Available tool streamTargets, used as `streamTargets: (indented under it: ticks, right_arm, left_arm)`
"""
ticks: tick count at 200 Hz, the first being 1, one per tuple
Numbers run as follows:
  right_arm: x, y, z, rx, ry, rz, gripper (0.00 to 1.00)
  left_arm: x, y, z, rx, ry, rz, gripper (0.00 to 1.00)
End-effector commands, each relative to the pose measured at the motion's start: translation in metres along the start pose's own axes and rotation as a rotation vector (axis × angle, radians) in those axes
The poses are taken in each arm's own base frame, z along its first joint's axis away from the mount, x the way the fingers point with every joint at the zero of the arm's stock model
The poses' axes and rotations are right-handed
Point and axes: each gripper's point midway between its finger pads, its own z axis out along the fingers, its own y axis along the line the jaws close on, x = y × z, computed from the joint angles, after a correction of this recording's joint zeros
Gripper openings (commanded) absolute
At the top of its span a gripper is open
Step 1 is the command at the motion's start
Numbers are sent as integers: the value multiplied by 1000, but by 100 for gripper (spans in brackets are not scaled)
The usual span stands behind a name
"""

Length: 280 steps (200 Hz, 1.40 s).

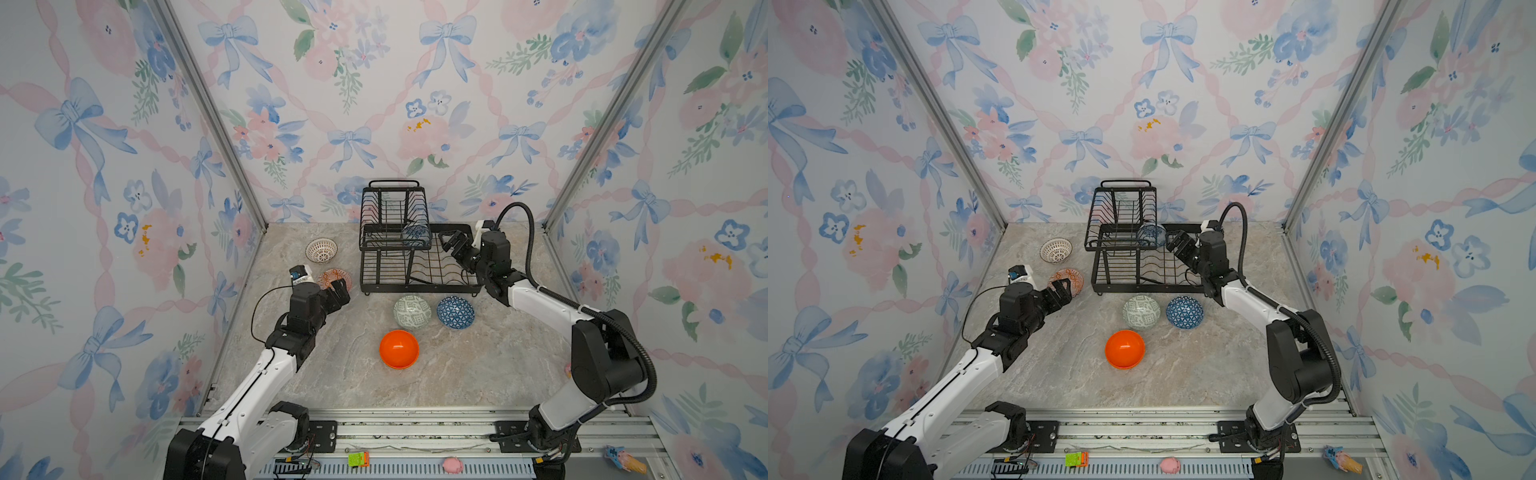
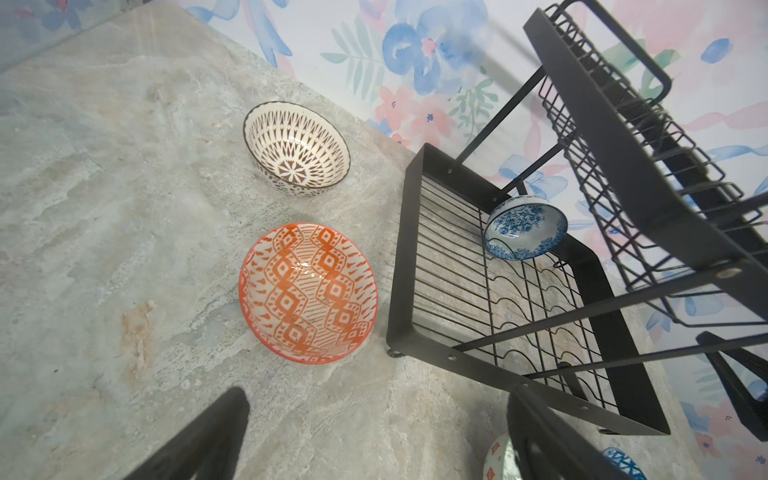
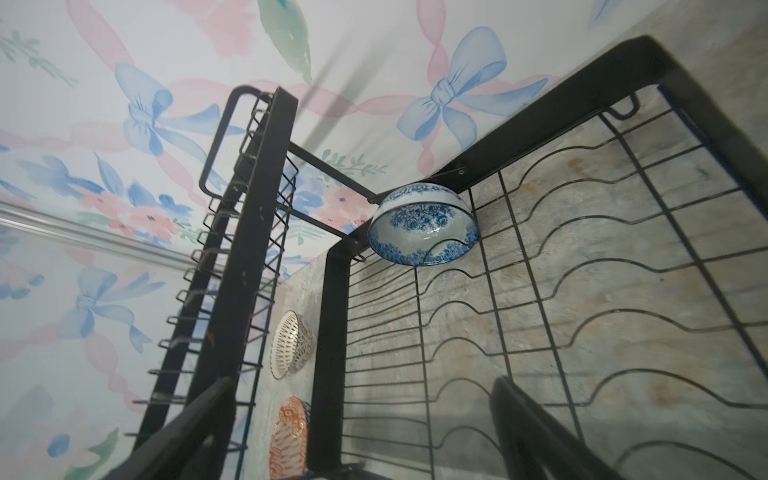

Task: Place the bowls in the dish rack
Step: 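Move left gripper to the orange patterned bowl while right withdraws from rack, then grasp the orange patterned bowl rim with the left gripper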

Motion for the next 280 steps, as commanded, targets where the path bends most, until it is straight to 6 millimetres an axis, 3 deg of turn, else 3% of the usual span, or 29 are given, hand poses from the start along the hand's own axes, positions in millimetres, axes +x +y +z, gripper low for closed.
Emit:
streamTargets:
  ticks: [1, 33, 63, 118, 174, 180, 228, 280]
  right_arm:
    - [13, -15, -21, 122, 45, -171, 97]
    - [23, -4, -45, 185, 42, -378, 97]
    - [39, 4, -67, 221, 16, -552, 97]
    - [46, -15, -84, 280, -30, -672, 97]
    - [47, -31, -95, 317, -72, -744, 97]
    - [47, -31, -96, 314, -76, -740, 97]
    - [49, -31, -98, 286, -97, -722, 97]
    - [48, -37, -100, 284, -120, -694, 97]
  left_arm:
    - [11, 11, 8, 0, 66, -52, 98]
    - [18, 35, 26, -43, 127, -139, 98]
    - [22, 44, 41, -58, 178, -184, 98]
    - [21, 53, 65, -111, 211, -197, 98]
    - [36, 77, 86, -194, 276, -196, 78]
    - [24, 71, 90, -182, 256, -192, 76]
    - [26, 76, 104, -214, 287, -161, 53]
    - [30, 89, 107, -277, 301, -111, 44]
